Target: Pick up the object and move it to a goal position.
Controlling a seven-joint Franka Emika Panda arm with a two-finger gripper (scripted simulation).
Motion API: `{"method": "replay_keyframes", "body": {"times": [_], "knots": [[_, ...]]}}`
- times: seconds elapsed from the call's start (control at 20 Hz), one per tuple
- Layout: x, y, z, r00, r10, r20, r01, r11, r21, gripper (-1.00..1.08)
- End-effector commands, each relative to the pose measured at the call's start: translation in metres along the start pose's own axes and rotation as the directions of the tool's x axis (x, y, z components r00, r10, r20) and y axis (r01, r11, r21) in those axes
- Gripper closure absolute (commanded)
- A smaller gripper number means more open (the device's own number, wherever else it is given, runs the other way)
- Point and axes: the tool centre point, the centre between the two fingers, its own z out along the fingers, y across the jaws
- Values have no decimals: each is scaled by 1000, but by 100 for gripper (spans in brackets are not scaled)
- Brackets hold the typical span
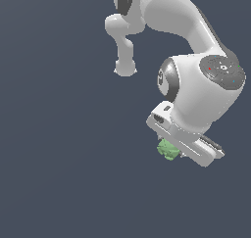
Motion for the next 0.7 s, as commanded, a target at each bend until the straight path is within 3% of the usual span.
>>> {"method": "replay_keyframes", "body": {"times": [0.0,0.65], "knots": [[1,-6,-4,1000,0,0,0,1000,0,108],[4,-18,-10,1000,0,1,0,1000,0,108]]}}
